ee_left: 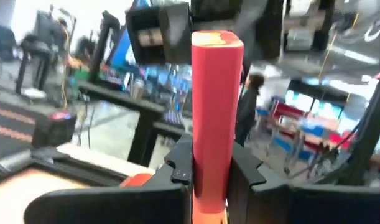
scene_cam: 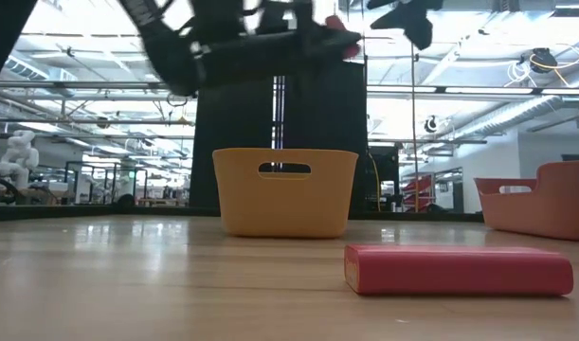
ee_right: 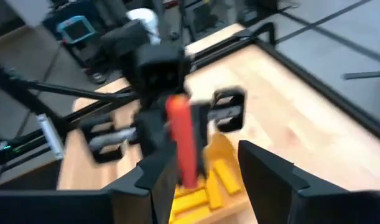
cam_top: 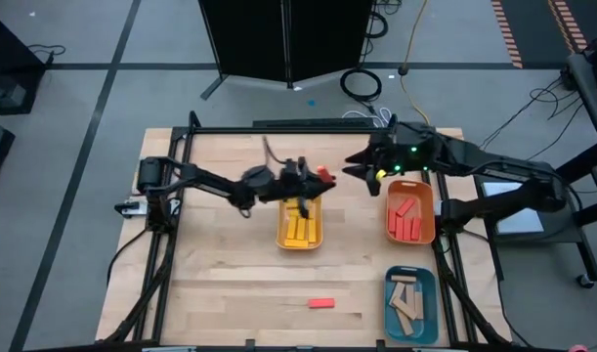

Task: Sort blocks
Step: Put the orange wooden block into the orange bin

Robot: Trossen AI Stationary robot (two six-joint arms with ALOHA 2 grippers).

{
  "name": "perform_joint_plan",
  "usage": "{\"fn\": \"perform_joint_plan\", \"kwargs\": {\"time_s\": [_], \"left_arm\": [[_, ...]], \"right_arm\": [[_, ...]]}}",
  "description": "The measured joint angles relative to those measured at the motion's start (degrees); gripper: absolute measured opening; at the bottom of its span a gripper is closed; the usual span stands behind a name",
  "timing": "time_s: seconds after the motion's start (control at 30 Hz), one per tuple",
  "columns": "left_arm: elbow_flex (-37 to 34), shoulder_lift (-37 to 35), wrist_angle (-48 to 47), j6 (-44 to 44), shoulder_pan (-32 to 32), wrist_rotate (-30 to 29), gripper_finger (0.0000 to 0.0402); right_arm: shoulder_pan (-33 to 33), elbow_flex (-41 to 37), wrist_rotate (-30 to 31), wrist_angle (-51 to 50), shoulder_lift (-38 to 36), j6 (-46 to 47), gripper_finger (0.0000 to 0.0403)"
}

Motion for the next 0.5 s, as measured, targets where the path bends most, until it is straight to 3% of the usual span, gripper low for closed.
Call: {"fn": "perform_joint_plan", "kwargs": {"time_s": [0.13,0.3,0.5], "left_arm": [[13.60,7.75,-12.54,0.23,-1.48,1.52,0.0034],[35.88,23.49,-26.96,-1.21,-2.93,4.61,0.0034],[64.02,39.96,-40.50,-1.33,-3.80,7.21,0.0034]], "right_arm": [[-0.55,0.00,4.51,-1.57,-3.73,0.00,0.0161],[-0.67,0.00,8.47,-2.53,-8.68,0.01,0.0160],[-0.64,0.00,8.89,-5.84,-13.17,0.02,0.0160]]}}
